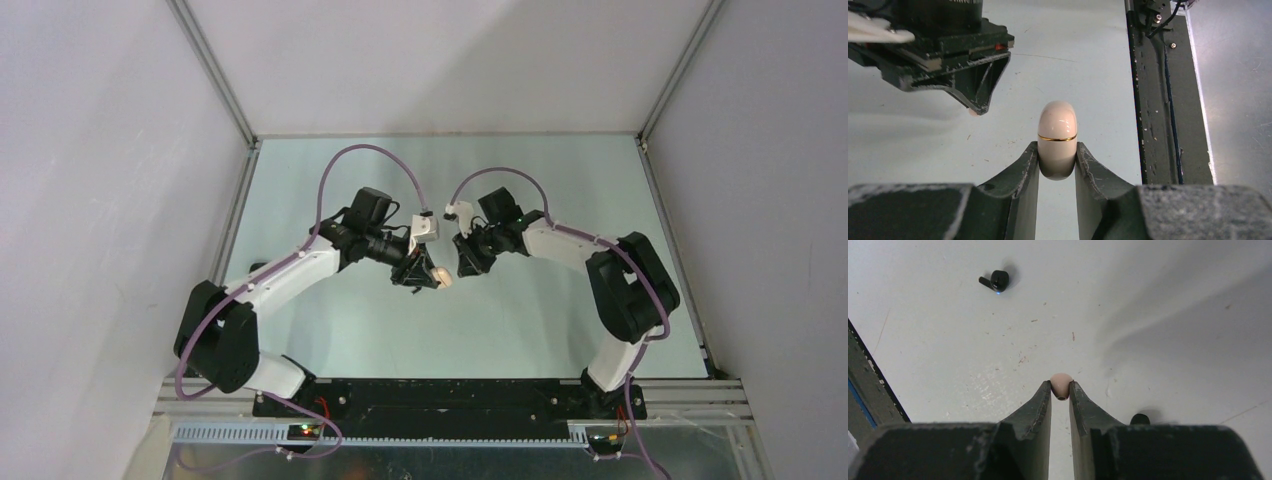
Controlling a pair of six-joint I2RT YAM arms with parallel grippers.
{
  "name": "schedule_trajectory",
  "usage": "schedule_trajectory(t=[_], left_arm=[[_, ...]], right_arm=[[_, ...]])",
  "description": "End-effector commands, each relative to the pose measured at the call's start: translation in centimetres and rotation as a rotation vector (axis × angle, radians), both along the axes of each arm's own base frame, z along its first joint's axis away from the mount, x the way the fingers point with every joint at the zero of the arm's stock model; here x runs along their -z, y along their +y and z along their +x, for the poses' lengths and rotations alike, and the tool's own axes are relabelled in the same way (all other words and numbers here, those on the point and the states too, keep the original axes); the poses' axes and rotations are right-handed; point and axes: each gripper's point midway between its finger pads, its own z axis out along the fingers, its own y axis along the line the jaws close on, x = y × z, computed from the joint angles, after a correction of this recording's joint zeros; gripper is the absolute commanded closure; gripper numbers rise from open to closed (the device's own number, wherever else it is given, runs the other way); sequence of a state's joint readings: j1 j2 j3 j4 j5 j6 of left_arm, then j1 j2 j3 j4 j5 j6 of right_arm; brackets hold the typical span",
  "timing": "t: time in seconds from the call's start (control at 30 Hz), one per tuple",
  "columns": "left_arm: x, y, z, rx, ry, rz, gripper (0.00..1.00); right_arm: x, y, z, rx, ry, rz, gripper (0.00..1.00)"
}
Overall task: Insert the wireless bluetooth earbuds into the charging case
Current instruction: Place the left earbud at the center of the board, then open the charging case with the earbuds at the center of the board.
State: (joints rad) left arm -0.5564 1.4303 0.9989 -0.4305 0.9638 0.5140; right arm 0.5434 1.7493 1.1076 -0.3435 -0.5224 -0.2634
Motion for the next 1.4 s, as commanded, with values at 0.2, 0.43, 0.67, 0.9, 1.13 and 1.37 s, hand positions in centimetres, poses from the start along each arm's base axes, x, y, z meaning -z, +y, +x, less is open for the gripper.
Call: schedule_trajectory(t=[0.2, 0.43, 0.67, 0.9, 1.13, 1.37], left_arm=[[-1.9, -0.4, 0.4, 0.005, -0.057, -0.046, 1.00], [-1.9, -0.5, 0.4, 0.005, -0.054, -0.044, 1.00], [-1.5, -0.7, 0.3, 0.018, -0.016, -0.038, 1.00], [-1.7, -0.7, 0.1, 0.030, -0.011, -0.047, 1.00], [-1.9, -0.7, -0.4, 0.056, -0.007, -0.059, 1.00], [-2.0, -0.5, -1.2, 0.095, -0.010, -0.072, 1.00]], right_arm=[[-3.3, 0.7, 0.5, -0.027, -0.045, 0.046, 0.53], [-8.9, 0.7, -0.7, -0.101, -0.097, 0.196, 0.43], [-14.0, 0.6, -3.5, -0.255, -0.294, 0.337, 0.37], [-14.7, 1.6, -6.0, -0.369, -0.416, 0.407, 0.15], [-13.6, 3.3, -5.2, -0.325, -0.472, 0.361, 0.01], [-13.0, 3.2, -3.2, -0.235, -0.500, 0.316, 0.01]])
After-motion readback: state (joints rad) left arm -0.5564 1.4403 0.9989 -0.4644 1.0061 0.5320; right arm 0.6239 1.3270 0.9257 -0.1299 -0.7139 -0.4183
